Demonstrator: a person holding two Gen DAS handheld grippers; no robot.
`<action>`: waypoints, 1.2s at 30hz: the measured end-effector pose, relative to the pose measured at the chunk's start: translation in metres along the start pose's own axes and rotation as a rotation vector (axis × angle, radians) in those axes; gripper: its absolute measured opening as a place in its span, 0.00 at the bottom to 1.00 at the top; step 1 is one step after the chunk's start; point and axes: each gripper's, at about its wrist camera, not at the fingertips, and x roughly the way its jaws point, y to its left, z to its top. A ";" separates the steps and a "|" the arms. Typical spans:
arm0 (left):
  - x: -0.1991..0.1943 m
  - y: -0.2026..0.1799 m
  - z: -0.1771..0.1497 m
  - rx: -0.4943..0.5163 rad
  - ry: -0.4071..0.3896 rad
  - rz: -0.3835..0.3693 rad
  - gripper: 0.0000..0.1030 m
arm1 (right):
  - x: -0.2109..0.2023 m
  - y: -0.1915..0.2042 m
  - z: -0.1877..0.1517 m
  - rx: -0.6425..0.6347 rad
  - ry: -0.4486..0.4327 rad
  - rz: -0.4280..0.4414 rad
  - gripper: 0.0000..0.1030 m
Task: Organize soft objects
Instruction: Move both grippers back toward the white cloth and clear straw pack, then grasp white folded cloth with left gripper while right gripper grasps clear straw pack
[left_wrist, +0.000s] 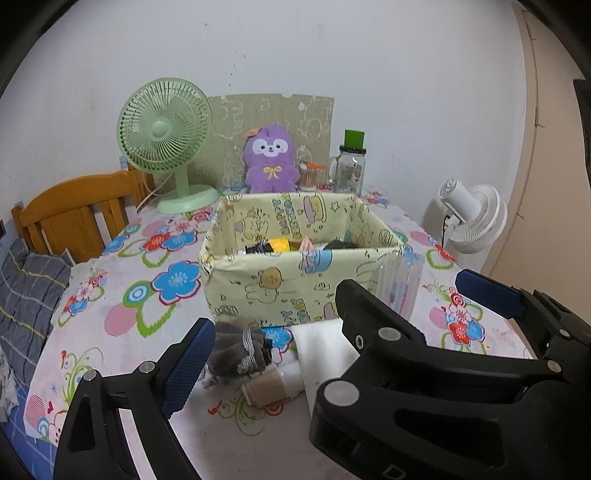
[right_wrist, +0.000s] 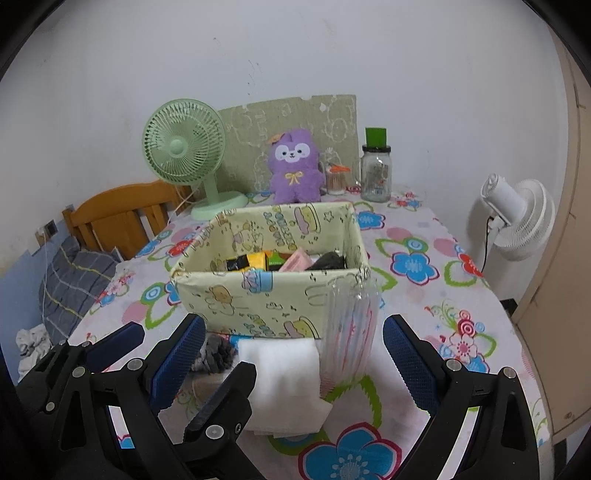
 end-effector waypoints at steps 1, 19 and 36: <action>0.002 0.000 -0.001 -0.001 0.006 -0.003 0.90 | 0.002 -0.001 -0.002 0.003 0.004 -0.002 0.96; 0.040 -0.007 -0.012 -0.004 0.092 -0.028 0.89 | 0.042 -0.023 -0.014 0.042 0.092 -0.049 0.86; 0.068 -0.013 -0.006 -0.002 0.139 -0.013 0.89 | 0.076 -0.044 -0.010 0.090 0.155 -0.030 0.44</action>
